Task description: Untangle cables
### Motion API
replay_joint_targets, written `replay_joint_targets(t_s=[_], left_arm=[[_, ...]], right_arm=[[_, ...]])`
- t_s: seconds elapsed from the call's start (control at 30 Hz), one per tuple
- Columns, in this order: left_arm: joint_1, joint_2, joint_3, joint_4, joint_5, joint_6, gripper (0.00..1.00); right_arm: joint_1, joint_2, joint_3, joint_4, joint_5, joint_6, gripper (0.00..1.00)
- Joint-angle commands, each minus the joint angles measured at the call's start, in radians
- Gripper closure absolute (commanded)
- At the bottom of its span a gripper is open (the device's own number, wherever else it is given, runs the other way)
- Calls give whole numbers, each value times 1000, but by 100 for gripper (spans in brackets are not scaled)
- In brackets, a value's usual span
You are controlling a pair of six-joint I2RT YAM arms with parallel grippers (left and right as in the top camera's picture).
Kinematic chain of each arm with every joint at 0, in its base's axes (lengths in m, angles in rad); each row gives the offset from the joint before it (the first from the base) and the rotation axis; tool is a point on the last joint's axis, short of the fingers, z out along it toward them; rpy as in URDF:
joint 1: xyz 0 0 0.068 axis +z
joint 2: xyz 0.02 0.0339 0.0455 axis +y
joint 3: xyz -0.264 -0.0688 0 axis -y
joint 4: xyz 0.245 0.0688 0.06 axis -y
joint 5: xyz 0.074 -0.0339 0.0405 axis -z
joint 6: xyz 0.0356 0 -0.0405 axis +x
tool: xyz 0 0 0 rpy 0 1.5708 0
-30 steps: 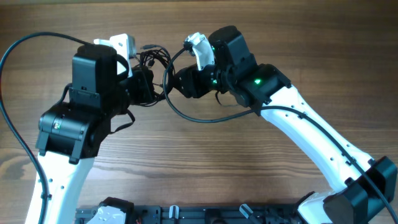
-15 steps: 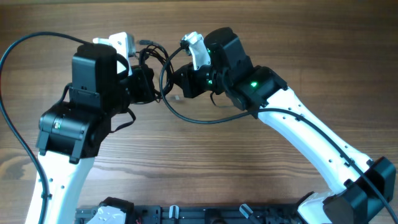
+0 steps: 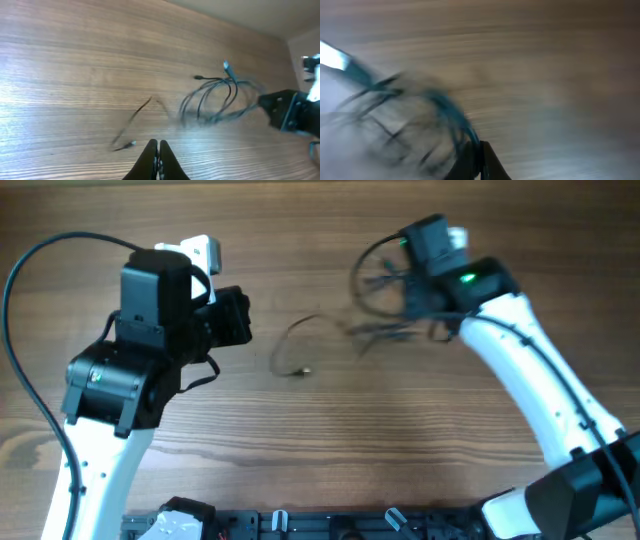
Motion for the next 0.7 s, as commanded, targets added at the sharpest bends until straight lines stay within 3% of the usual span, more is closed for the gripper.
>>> replay_joint_targets(t_s=[0.0, 0.13, 0.2, 0.27, 0.37, 0.43, 0.53, 0.57, 0.6, 0.63, 0.67], left_arm=[[2, -12, 19, 0, -24, -1, 96], [2, -12, 19, 0, -24, -2, 96], [2, -12, 19, 0, -23, -2, 96], [2, -12, 19, -2, -23, -2, 96], [2, -12, 19, -1, -23, -2, 96], [2, -12, 19, -1, -23, -2, 96], [2, -12, 19, -9, -23, -2, 96], [2, -12, 19, -13, -23, -2, 95], [2, -12, 19, -19, -23, -2, 87], [2, -12, 19, -22, -23, -2, 82], [2, -12, 19, -22, -23, -2, 80]], right_arm=[[-88, 8, -2, -10, 102, 44, 96], [-122, 8, -2, 58, -327, -105, 96], [-109, 8, -2, 169, -865, -352, 96], [-90, 8, -2, 260, -1393, -504, 96], [-50, 6, -2, 451, -1828, -482, 96], [-19, 0, -2, 616, -1846, -321, 96], [-10, 1, -2, 581, -1476, -251, 95], [-10, 1, -2, 492, -1265, -251, 68], [-10, 2, -2, 386, -1027, -249, 18], [-9, 5, -2, 320, -886, -236, 3], [-9, 8, -2, 235, -730, -236, 0]])
